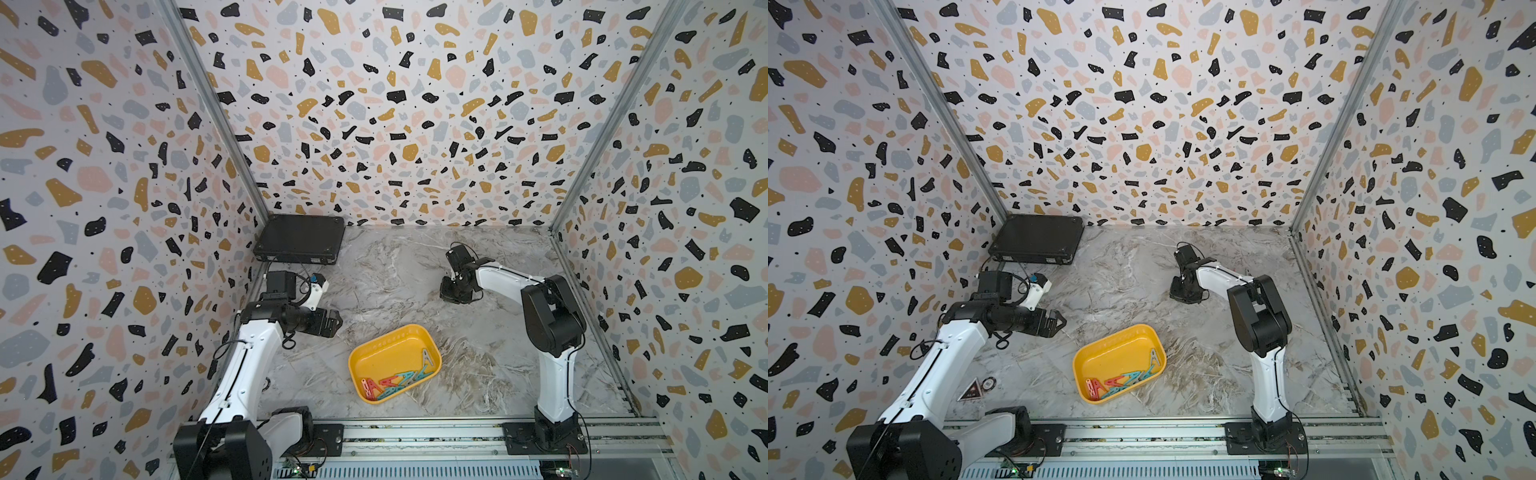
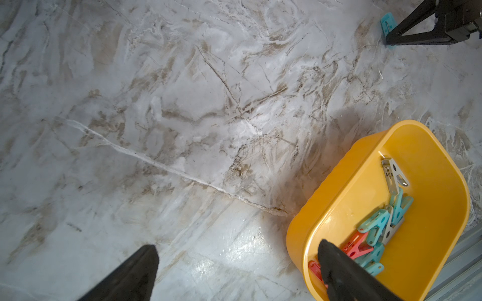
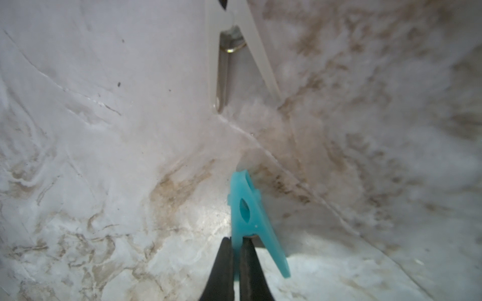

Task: Take the clothespins out of the storage box
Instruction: Place the clothespin at the center of the board.

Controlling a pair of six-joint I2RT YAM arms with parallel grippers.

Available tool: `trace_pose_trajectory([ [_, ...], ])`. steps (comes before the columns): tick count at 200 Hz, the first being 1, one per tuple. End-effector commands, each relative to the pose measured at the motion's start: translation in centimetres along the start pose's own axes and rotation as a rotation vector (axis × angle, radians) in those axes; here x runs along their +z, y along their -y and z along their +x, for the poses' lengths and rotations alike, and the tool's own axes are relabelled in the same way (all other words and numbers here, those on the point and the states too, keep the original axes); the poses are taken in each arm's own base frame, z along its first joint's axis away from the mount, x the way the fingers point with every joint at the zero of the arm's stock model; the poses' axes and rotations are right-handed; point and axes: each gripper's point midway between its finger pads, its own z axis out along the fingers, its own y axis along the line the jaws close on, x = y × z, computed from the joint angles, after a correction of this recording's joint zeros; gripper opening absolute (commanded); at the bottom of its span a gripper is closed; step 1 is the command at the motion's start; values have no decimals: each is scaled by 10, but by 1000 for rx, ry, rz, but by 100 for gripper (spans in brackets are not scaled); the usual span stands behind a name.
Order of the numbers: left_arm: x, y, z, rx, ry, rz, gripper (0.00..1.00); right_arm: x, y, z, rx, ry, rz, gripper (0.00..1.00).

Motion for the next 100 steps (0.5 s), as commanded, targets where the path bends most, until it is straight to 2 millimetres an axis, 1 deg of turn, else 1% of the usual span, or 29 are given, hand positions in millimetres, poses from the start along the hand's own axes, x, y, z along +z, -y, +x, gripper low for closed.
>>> trace_pose_trajectory([
  [1, -2, 1, -1, 15, 14, 5, 100, -4, 12, 4, 30, 2, 50, 8],
  [36, -2, 1, 0, 14, 13, 5, 100, -9, 14, 2, 43, 21, 52, 9],
  [68, -2, 0, 0, 14, 13, 2, 100, -12, 8, 3, 40, 12, 26, 14],
  [87, -2, 0, -1, 15, 13, 2, 100, -19, 3, 4, 34, 17, 5, 19],
  [100, -1, 0, 0, 13, 10, 3, 100, -28, 0, 3, 28, 27, -9, 20],
])
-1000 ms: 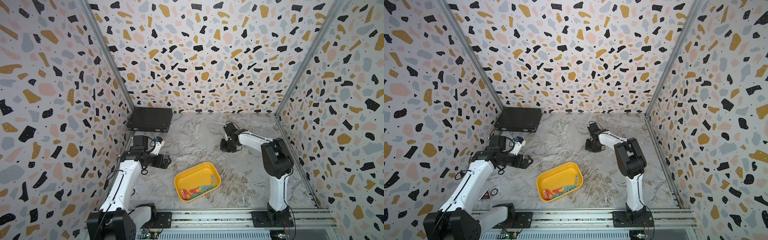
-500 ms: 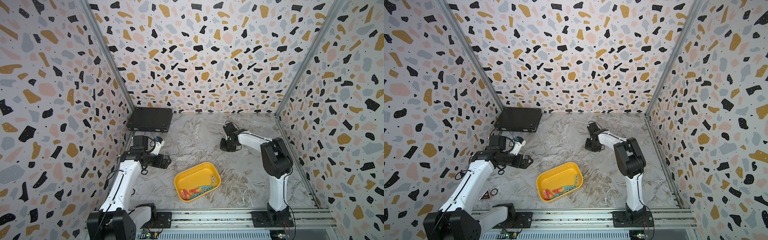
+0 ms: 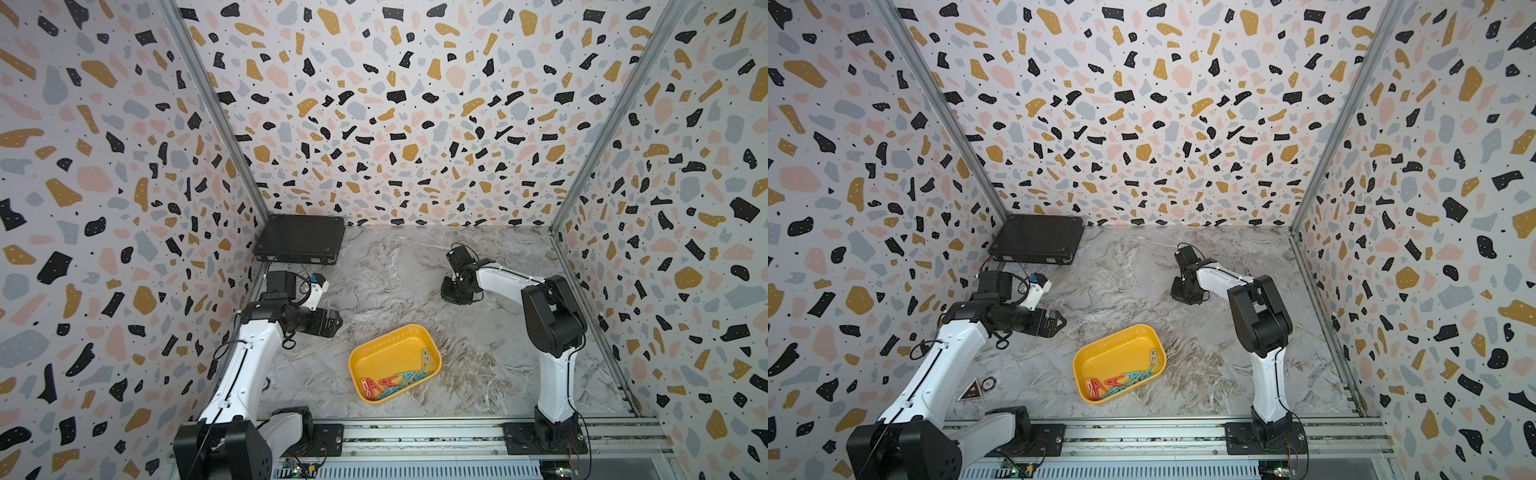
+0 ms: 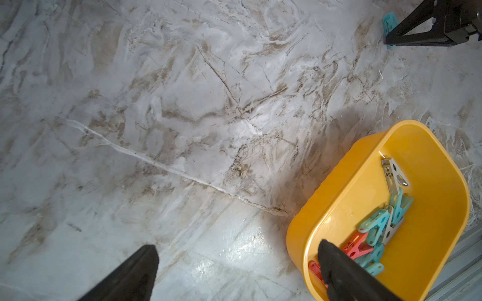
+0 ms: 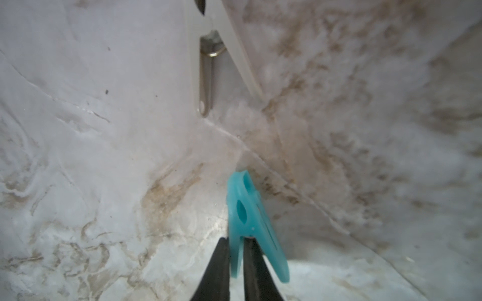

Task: Take the clothespins out of the storage box
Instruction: Place the clothespin at the center of the board.

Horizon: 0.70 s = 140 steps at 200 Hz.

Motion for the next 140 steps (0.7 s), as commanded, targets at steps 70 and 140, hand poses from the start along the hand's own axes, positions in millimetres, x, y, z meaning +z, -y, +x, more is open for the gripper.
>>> trace_pose_trajectory([
  [70, -1, 1, 0, 14, 7, 8, 100, -90, -24, 14, -106, 59, -97, 37],
  [140, 6, -5, 4, -9, -33, -2, 100, -162, -70, 97, -569, 17, -236, 35],
])
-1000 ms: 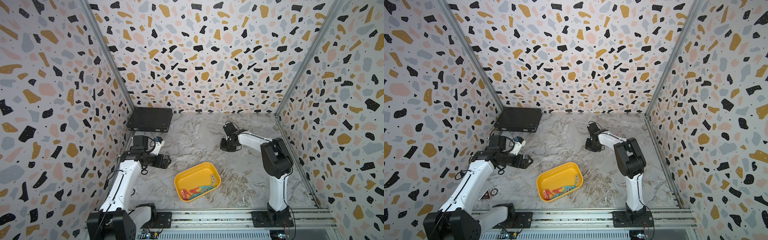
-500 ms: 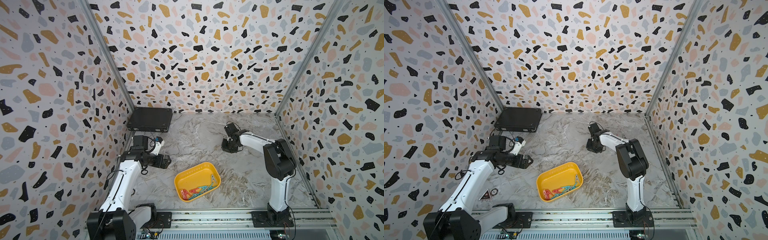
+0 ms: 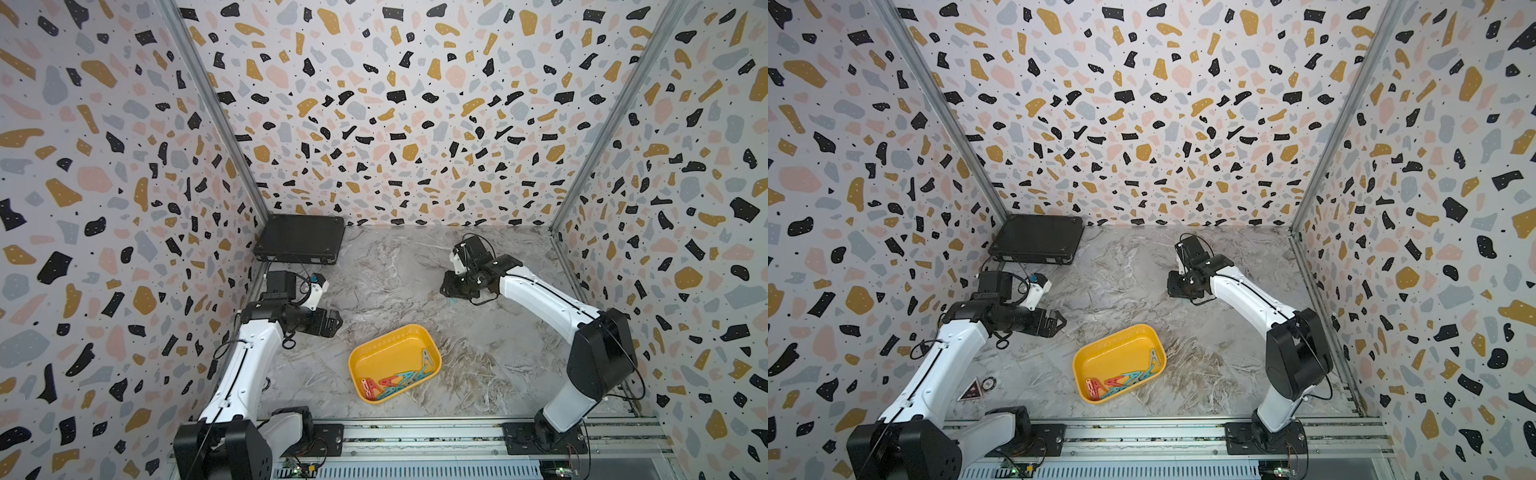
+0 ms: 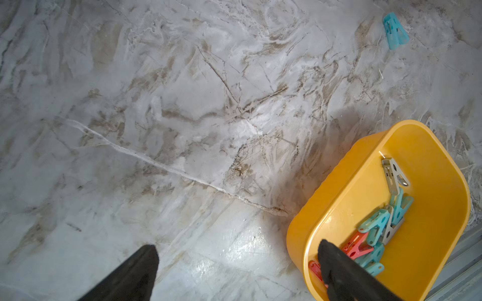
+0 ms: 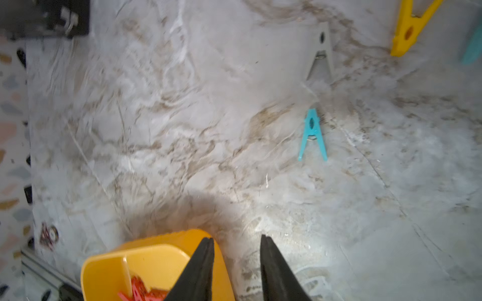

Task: Take the clothespins out of the storage box
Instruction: Place the clothespin at the center of the board, then pick up the clothespin from the storage box.

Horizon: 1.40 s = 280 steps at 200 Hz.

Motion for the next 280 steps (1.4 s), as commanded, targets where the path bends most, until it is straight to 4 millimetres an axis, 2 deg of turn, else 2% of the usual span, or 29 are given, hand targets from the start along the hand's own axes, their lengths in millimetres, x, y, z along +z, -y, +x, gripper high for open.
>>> trace_pose_trajectory([
  [1, 5, -4, 3, -6, -24, -4, 100, -26, -27, 41, -224, -86, -58, 35],
  [20, 7, -6, 4, -14, -43, -5, 100, -33, -40, 74, -362, -168, -60, 35],
  [46, 10, -11, 6, -21, -56, -25, 100, -30, -46, 112, -454, -248, -25, 35],
  [71, 13, -16, 7, -34, -79, -44, 100, -18, -52, 135, -477, -276, 13, 36],
  [102, 16, -19, 9, -45, -99, -50, 100, 2, -59, 153, -472, -279, 68, 36],
  [137, 16, -21, 9, -47, -100, -55, 100, 23, -61, 159, -456, -280, 164, 36],
  [180, 15, -20, 8, -44, -96, -55, 100, 49, -49, 158, -396, -290, 283, 36],
  [211, 15, -20, 7, -40, -90, -56, 100, 61, -36, 154, -375, -289, 382, 41],
  [280, 14, -19, 7, -36, -85, -55, 100, 90, -33, 165, -357, -335, 397, 41],
])
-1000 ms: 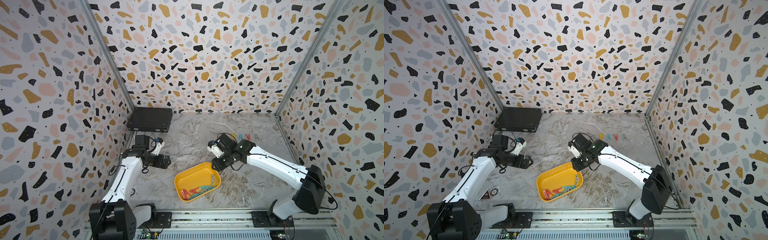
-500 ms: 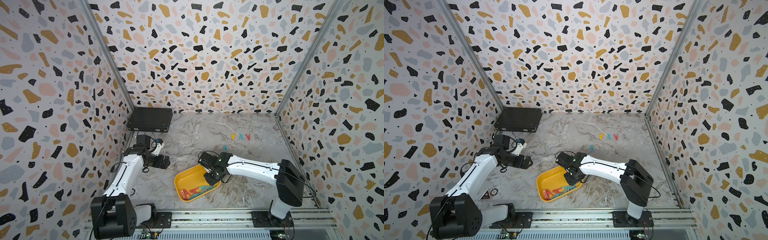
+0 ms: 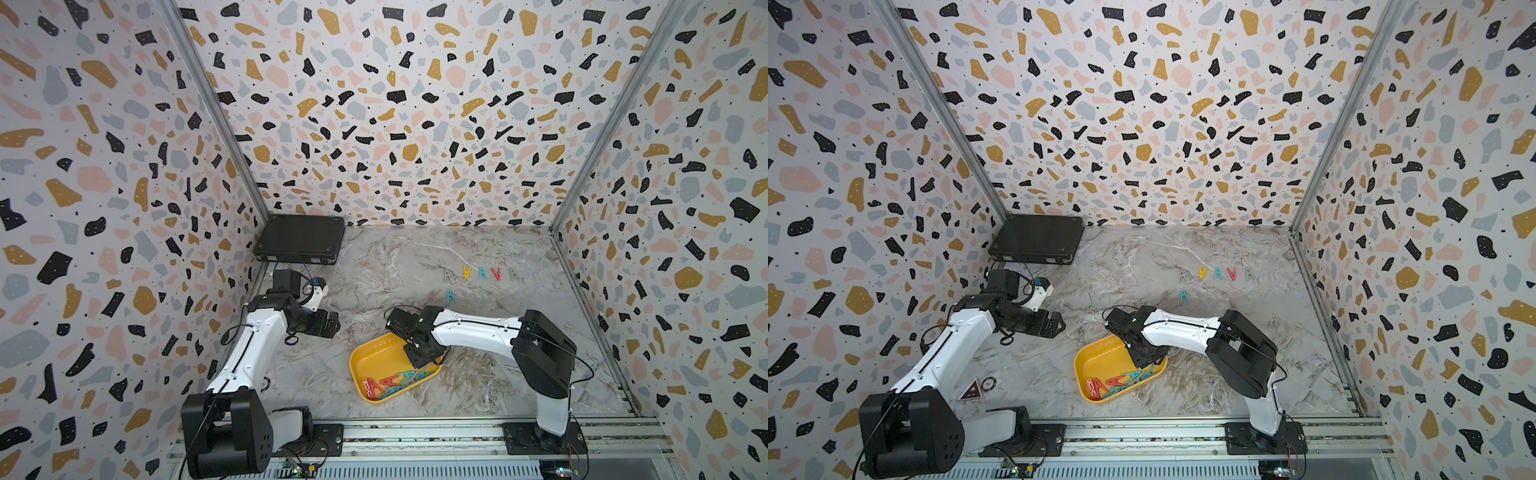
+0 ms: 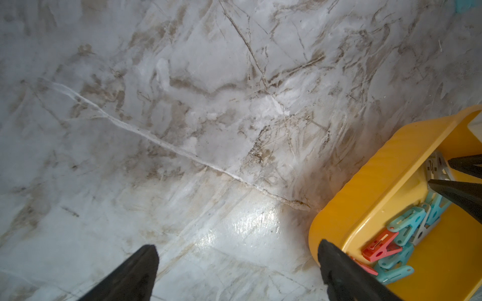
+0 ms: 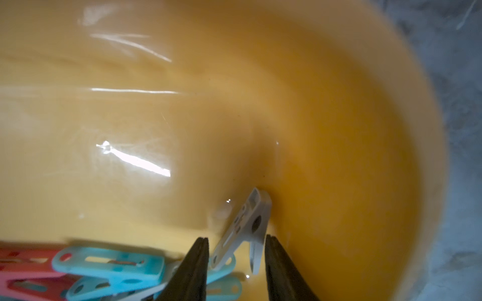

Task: Take the clothespins out of the storage box
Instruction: Pick up the clothespin from the storage box.

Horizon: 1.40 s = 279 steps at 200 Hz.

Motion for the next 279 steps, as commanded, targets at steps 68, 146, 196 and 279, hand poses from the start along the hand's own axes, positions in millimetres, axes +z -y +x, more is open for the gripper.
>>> trace_pose_trajectory([
  [68, -10, -1, -8, 4, 39, -15, 100, 10, -23, -14, -3, 14, -83, 31],
  [146, -11, -1, -9, 8, 47, -19, 100, -8, -44, -31, -58, 89, -194, 7],
  [196, -12, -1, -9, 11, 53, -20, 100, -31, -39, -37, -83, 154, -197, 3],
  [279, -11, 1, -9, 11, 52, -6, 100, -77, -29, -49, -104, 273, -201, 3],
])
